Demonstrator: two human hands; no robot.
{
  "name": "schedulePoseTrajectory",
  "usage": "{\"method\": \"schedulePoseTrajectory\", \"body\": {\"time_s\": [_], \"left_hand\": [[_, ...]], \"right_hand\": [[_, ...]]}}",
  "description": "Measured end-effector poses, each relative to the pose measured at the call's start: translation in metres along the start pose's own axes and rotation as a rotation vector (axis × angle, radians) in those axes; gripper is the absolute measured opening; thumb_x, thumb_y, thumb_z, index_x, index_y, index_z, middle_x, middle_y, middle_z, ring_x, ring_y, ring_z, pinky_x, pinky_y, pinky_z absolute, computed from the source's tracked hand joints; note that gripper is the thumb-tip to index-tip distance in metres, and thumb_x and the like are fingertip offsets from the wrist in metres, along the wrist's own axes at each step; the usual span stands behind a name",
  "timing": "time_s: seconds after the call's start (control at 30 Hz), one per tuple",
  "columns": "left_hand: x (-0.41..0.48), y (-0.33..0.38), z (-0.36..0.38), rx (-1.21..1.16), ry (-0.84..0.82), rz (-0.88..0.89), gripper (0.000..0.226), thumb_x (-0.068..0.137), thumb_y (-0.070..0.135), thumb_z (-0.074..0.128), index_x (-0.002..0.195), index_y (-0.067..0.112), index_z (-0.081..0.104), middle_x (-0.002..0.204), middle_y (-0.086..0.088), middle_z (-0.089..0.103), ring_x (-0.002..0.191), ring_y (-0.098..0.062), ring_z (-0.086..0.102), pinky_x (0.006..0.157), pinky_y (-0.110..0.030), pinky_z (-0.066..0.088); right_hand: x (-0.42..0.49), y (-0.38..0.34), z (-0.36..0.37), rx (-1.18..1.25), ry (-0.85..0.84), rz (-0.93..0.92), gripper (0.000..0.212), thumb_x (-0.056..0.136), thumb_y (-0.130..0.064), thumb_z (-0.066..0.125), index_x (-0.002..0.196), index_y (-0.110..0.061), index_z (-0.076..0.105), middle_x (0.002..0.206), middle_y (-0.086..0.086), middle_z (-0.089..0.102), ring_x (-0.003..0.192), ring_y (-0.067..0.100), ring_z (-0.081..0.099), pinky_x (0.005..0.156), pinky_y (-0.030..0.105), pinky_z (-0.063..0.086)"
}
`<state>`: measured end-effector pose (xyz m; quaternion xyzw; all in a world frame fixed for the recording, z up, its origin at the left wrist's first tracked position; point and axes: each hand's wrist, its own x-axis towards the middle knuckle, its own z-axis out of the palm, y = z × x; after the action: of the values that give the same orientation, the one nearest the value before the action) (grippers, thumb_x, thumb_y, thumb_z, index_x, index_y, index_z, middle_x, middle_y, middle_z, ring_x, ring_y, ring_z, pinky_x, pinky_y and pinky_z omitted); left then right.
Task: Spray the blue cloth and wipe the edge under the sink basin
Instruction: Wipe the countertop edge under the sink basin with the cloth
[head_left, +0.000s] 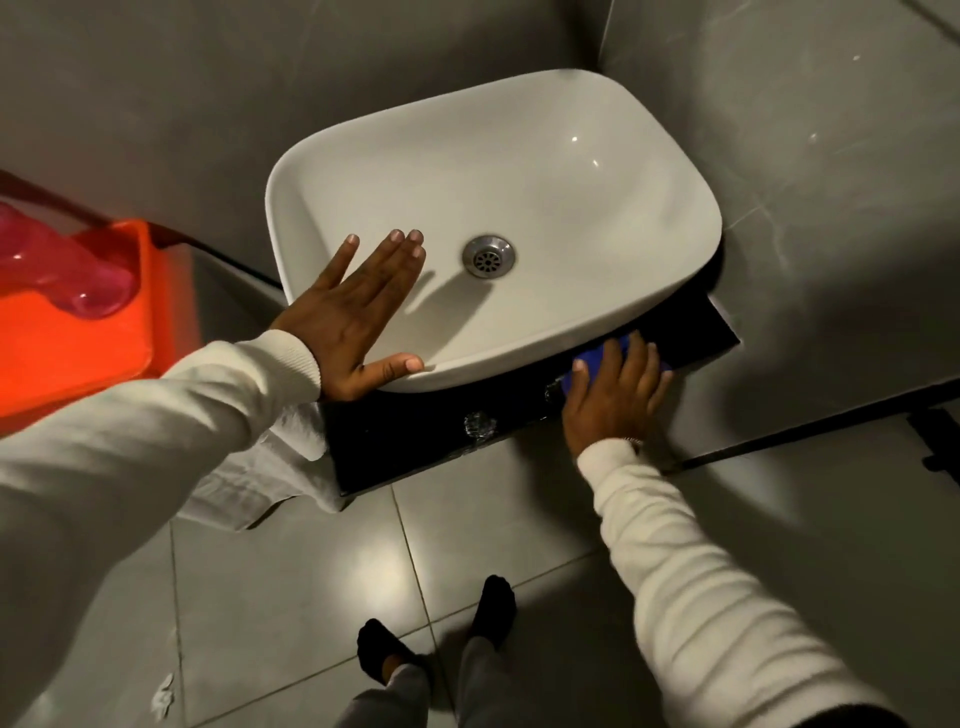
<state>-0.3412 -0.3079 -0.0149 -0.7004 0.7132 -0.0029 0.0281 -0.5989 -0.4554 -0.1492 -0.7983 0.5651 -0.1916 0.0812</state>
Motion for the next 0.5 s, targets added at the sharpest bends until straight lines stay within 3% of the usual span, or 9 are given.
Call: {"method": "schedulePoseTrajectory", "body": {"time_s": [0.07, 0.13, 0.27, 0.33, 0.5], "left_hand": [[0.004, 0.0, -0.001, 0.008, 0.0, 0.012, 0.096, 0.085, 0.07, 0.01, 0.151, 0.001, 0.001, 0.162, -0.018, 0.004, 0.151, -0.031, 0.001, 0.121, -0.056, 0.008], [0.006, -0.001, 0.0, 0.007, -0.001, 0.026, 0.096, 0.085, 0.07, 0.009, 0.151, 0.002, 0.0, 0.163, -0.018, 0.002, 0.151, -0.03, 0.0, 0.121, -0.055, 0.007], [0.011, -0.003, -0.001, 0.004, 0.008, 0.042, 0.095, 0.085, 0.07, 0.009, 0.151, 0.003, -0.002, 0.163, -0.017, 0.001, 0.151, -0.029, -0.001, 0.122, -0.052, 0.007], [-0.001, -0.003, -0.009, 0.016, 0.033, 0.052, 0.095, 0.085, 0.07, 0.01, 0.151, 0.003, -0.001, 0.163, -0.016, 0.001, 0.151, -0.029, -0.001, 0.122, -0.052, 0.008], [-0.001, 0.002, -0.004, -0.003, -0.006, 0.025, 0.096, 0.084, 0.07, 0.008, 0.151, 0.002, 0.0, 0.163, -0.016, 0.002, 0.151, -0.029, -0.001, 0.122, -0.052, 0.008]], "right_hand": [[-0.003, 0.017, -0.003, -0.026, -0.065, -0.193, 0.047, 0.094, -0.042, 0.038, 0.13, -0.012, 0.049, 0.143, 0.019, 0.046, 0.137, 0.038, 0.037, 0.116, 0.055, 0.021], [0.014, 0.036, -0.005, -0.064, -0.082, -0.245, 0.047, 0.094, -0.041, 0.038, 0.128, -0.011, 0.05, 0.141, 0.02, 0.048, 0.135, 0.039, 0.039, 0.115, 0.056, 0.025], [0.036, 0.026, -0.004, -0.055, -0.031, 0.08, 0.048, 0.094, -0.04, 0.042, 0.131, -0.011, 0.048, 0.148, 0.017, 0.042, 0.139, 0.036, 0.032, 0.116, 0.056, 0.02], [0.01, -0.007, -0.008, -0.005, 0.021, 0.134, 0.048, 0.093, -0.041, 0.042, 0.131, -0.012, 0.048, 0.149, 0.016, 0.04, 0.14, 0.036, 0.031, 0.117, 0.057, 0.019], [-0.06, -0.045, 0.01, 0.015, -0.038, -0.136, 0.043, 0.093, -0.043, 0.04, 0.126, -0.018, 0.052, 0.143, 0.017, 0.047, 0.137, 0.037, 0.037, 0.116, 0.054, 0.018]]}}
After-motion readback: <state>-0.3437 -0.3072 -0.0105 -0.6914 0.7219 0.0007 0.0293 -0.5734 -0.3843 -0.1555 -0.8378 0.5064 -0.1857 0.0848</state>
